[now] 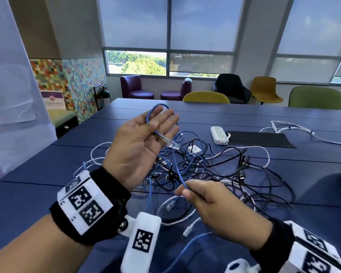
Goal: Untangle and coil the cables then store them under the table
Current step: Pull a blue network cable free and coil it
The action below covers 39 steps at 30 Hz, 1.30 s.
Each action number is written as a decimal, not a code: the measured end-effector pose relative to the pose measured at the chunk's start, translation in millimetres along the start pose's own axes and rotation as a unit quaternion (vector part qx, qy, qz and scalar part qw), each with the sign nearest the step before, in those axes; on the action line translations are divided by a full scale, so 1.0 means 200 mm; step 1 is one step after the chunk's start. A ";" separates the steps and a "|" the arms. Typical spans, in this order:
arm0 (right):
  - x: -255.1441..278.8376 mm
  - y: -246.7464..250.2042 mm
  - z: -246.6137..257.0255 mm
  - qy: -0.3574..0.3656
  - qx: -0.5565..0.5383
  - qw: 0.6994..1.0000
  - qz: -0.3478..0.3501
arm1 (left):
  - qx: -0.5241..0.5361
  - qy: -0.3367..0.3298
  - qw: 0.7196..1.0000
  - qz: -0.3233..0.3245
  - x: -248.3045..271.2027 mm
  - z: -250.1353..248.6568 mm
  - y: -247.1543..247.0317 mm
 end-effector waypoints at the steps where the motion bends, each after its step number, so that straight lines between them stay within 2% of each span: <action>1: 0.00 0.03 0.02 0.017 0.017 1.000 -0.005 | -0.048 -0.015 0.999 -0.006 0.00 0.01 0.01; 5: 0.01 0.12 0.10 0.063 0.078 0.995 0.002 | -0.242 -0.044 0.969 -0.008 0.02 0.06 0.05; 9: 0.00 0.20 0.13 0.065 0.066 0.996 0.005 | -0.354 0.023 0.934 0.050 0.09 0.10 0.06; 12: -0.02 0.24 0.11 0.054 0.049 0.997 -0.035 | -0.347 0.075 0.931 0.082 0.12 0.10 0.08; 16: -0.04 0.29 0.11 0.043 0.017 0.997 -0.069 | -0.326 0.109 0.933 0.111 0.13 0.08 0.11; 20: -0.07 0.31 0.07 -0.001 -0.023 0.989 -0.147 | -0.358 0.128 0.915 0.134 0.15 0.09 0.11; 23: -0.10 0.31 0.04 -0.024 -0.062 0.980 -0.188 | -0.314 0.134 0.933 0.117 0.15 0.12 0.11; 27: -0.12 0.29 0.02 -0.021 -0.041 0.971 -0.233 | -0.160 0.166 0.970 0.079 0.17 0.12 0.08; 32: -0.13 0.20 -0.02 -0.010 -0.024 0.973 -0.231 | 0.010 0.199 0.978 0.058 0.19 0.12 0.04; 36: -0.13 0.13 -0.05 -0.035 -0.030 0.977 -0.208 | 0.032 0.148 0.988 0.042 0.19 0.12 0.02; 39: -0.12 0.10 -0.06 -0.092 -0.128 0.976 -0.149 | -0.029 0.080 0.996 0.027 0.17 0.10 0.04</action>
Point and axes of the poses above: each hand's wrist, its own x-axis away from the middle knuckle, its own y-axis out of the back of the hand, z = x × y, the point moved 1 cm from there along -x, towards the middle knuckle, and after that the axes turned 14 degrees about x, right-handed, at the moved point
